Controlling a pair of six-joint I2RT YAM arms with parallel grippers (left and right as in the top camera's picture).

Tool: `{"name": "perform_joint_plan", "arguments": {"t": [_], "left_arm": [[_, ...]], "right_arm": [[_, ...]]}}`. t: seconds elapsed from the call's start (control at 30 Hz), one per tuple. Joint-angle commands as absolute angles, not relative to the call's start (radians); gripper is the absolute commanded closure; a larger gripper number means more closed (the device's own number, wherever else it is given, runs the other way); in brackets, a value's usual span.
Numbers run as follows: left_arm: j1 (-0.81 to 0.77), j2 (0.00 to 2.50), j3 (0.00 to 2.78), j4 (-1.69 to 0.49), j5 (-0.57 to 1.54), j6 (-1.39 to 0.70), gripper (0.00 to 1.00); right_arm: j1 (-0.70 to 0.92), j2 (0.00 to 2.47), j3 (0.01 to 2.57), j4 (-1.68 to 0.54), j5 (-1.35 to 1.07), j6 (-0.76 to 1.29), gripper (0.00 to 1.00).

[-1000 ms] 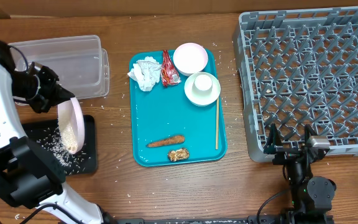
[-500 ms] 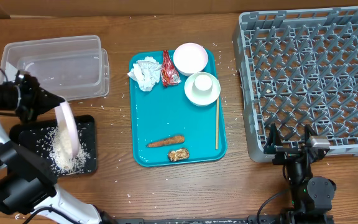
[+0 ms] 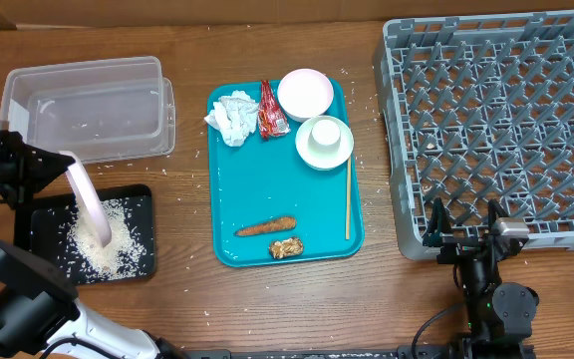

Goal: Sort waste into correct bins and load items into the dishwasher
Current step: 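Tilt the plate with the left gripper to pour rice onto the black tray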

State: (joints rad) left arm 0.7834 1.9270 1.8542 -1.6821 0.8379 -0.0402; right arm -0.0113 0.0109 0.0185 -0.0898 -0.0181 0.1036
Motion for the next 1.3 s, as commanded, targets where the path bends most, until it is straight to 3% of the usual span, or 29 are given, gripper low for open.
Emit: {"name": "perform_joint_plan", "arguments": {"t": [0.0, 0.6, 1.17, 1.27], "left_arm": [[0.810, 1.928, 1.880, -1.690, 0.899, -0.001, 0.96], [0.850, 1.913, 1.854, -1.691, 1.027, -0.052, 0.96], [0.878, 1.901, 1.833, -1.691, 0.975, -0.053, 0.96], [0.878, 1.896, 1.816, -1.691, 1.058, -0.052, 0.96]], "right_arm": [[-0.006, 0.003, 0.008, -0.084, -0.009, 0.097, 0.00], [-0.006, 0.003, 0.009, -0.084, -0.009, 0.097, 0.00], [-0.006, 0.003, 0.008, -0.084, -0.009, 0.097, 0.00], [-0.006, 0.003, 0.008, -0.084, -0.009, 0.097, 0.00]]}}
